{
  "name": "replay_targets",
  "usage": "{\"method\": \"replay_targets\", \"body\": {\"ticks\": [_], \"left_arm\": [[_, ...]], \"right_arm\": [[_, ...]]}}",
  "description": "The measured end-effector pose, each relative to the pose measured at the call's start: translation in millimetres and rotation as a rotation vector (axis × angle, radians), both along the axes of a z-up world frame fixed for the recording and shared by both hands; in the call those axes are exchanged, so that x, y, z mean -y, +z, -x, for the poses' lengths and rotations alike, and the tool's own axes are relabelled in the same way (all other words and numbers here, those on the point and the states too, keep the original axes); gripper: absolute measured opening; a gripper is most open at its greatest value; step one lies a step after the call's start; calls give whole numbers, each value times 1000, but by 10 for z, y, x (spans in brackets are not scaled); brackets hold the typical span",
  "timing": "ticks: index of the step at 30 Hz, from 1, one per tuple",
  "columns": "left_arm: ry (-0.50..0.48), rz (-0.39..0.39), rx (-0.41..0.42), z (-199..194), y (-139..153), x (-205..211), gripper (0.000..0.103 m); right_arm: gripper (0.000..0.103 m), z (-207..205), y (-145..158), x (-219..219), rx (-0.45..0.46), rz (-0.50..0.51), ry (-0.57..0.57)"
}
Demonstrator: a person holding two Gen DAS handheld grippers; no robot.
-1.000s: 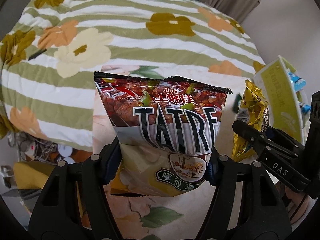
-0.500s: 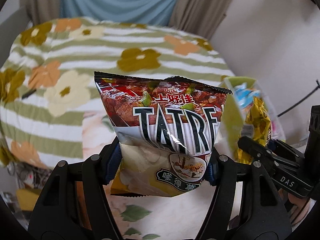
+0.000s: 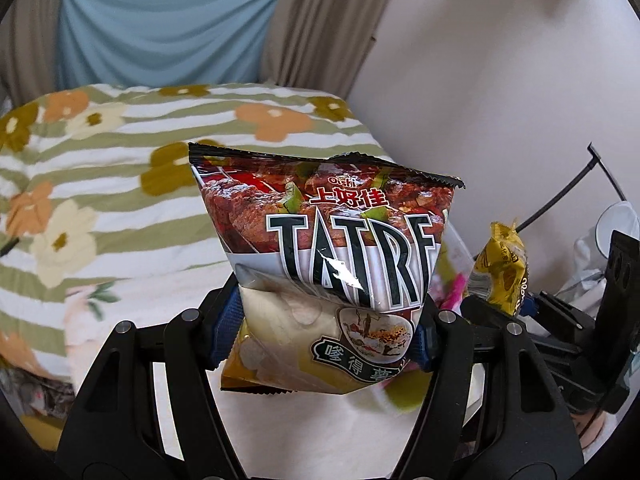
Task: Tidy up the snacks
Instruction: 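Drop the TATRE bag into the box while the right tool drops the gold Pillows bag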
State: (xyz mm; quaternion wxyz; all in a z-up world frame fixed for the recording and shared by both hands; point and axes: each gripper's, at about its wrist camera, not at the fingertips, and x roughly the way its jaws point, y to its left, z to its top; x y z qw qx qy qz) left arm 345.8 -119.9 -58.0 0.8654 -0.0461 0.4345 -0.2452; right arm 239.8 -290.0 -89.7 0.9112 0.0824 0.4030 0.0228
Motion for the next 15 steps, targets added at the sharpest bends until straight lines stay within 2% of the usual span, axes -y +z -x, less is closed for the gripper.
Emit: {"method": "replay_targets", "body": {"ticks": [7,10,13,15], "left_arm": [[-12,-8,-28,-209,-149,957,64],[-6,-12,-43,-307,-243,1232,64],[12,-23,-75,-392,-377,1468,78],[26,-31,-78,-414,-432,1501,95]], "right_arm": [[44,-7,-60,724,-11,-18,13],[44,9,-107,1011,-18,-21,24],[44,-9,-172,1202,-36,-27,37],[44,-31,-196,1284,-44,-31,46]]}}
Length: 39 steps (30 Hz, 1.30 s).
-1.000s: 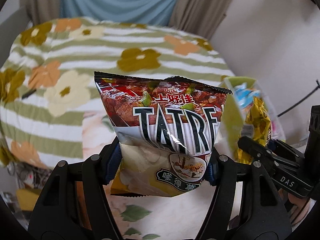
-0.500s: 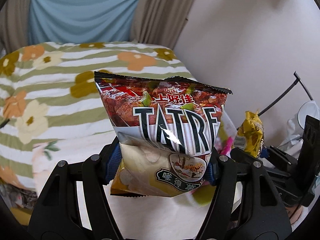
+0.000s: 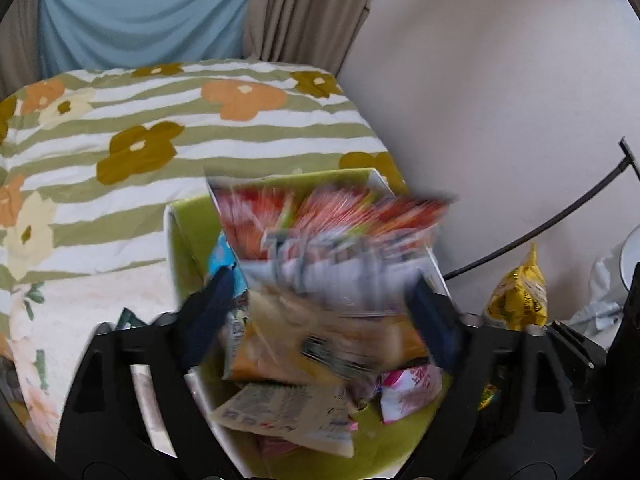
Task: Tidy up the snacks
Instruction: 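Drop the TATRE bag into the box while the right tool drops the gold Pillows bag, then reach the left tool to the green cracker packet and the right tool to the pale pink pouch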
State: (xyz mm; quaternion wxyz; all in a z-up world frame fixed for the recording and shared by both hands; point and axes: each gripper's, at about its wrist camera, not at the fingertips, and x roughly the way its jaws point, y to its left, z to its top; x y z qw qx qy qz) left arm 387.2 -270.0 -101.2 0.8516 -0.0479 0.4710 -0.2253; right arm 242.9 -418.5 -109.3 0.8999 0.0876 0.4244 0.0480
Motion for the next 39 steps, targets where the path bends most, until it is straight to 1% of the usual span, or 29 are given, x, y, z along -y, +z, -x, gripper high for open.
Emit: {"method": "replay_targets", "body": {"ticks": [2,7,12,17,22,23,24,25,26,27,28,29,33,39], "left_arm": [[24,1,7,51,-17,-9,97],[78,15,2,256,-6,-141,97],[123,-18,13,409,-14,-294,97],[176,-37,12,518,-8,-474,97],[218,-63,24,628,52,-677,97],[227,-64,27,659,62,-723,97],[237,-65,30,694,77,-770,97],[251,-71,34,755,87,-848,97],[260,-75,36,793,92,-891,97],[272,-81,40,848,93,-953,97],[280,-84,41,882,95,-987,97],[293,-87,41,941,85,-1059,97],[311,-76,29,1059,56,-1246,97],[319,-58,40,1167,108,-1492,97]], "right_arm": [[44,-3,-23,79,-1,-9,6],[44,-41,-70,161,-10,-30,38],[44,-100,-132,197,-19,-55,77],[45,-222,-168,95,-30,-40,128],[45,-343,-188,-21,-34,-38,147],[47,-362,-203,-42,-32,-34,147],[51,-371,-220,-48,-29,-30,142],[68,-371,-227,-51,-27,-24,135],[90,-342,-220,-49,-16,-27,125],[96,-316,-208,-47,-5,-35,126],[98,-261,-185,-48,17,-47,135],[98,-214,-177,-57,29,-41,137],[99,-88,-188,-113,42,-12,142],[99,12,-77,-185,65,-18,134]]}}
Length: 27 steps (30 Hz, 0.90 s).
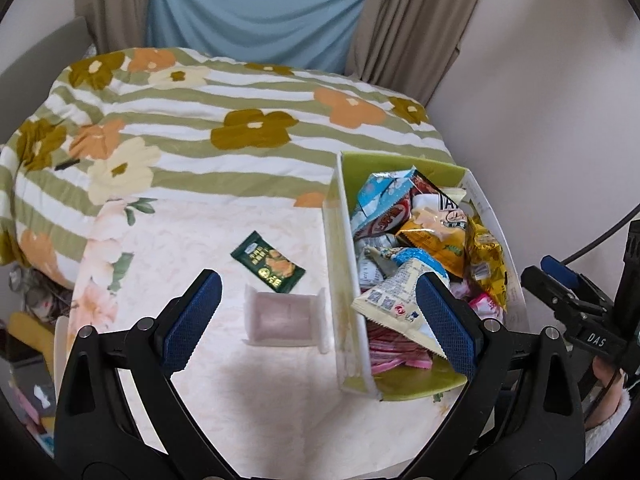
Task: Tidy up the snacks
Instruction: 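Reach the left tool to the green cracker packet and the right tool to the pale pink pouch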
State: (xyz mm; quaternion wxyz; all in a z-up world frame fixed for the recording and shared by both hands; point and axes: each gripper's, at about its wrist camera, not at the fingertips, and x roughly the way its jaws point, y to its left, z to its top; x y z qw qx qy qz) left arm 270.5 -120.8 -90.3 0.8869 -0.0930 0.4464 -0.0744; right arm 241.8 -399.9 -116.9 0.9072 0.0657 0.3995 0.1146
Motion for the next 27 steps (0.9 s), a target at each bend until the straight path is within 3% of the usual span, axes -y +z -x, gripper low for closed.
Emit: {"method": "replay_targets", "body": {"ticks": [8,16,27], "left_arm": [[-4,-19,13,92,102,-513,97],[-20,-10,-18,41,62,-1183,97],[-223,-64,13,-253,28,-1657,97]], "right_arm": [[99,131,241,-370,43,-8,-13],[100,208,298,-1170,55,17,4],[99,255,70,-2054,7,19,-48]]}}
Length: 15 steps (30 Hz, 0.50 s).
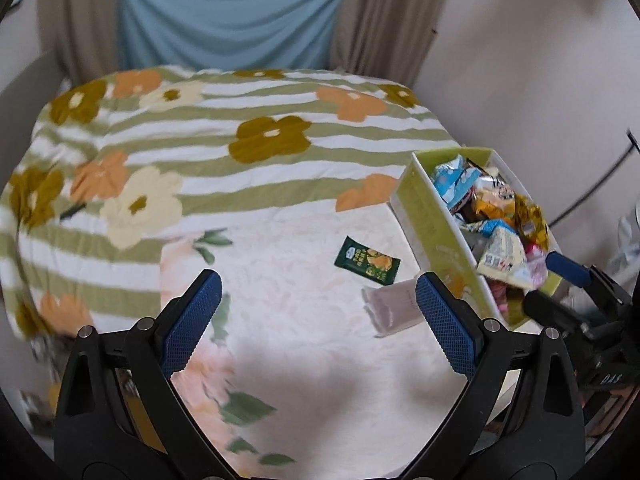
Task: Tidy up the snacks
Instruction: 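Reach the left tool to the green cracker packet and the right tool to the pale pink pouch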
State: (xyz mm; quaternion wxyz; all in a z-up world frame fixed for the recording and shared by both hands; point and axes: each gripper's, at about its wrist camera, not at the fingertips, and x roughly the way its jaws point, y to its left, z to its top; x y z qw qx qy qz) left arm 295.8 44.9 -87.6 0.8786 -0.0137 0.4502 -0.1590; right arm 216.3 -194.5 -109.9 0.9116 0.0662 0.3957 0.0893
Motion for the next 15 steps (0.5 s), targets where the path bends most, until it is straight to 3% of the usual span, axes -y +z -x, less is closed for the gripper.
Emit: {"method": "replay_targets", "body": {"ticks": [8,15], "left_arm": [[-289,-99,-9,-494,-309,191,97],[-586,-257,-61,-948,-921,840,97]], "right_arm": [[99,56,-395,-374,-73,5,-148],[99,-3,-957,-468,-176,2,-298]]}}
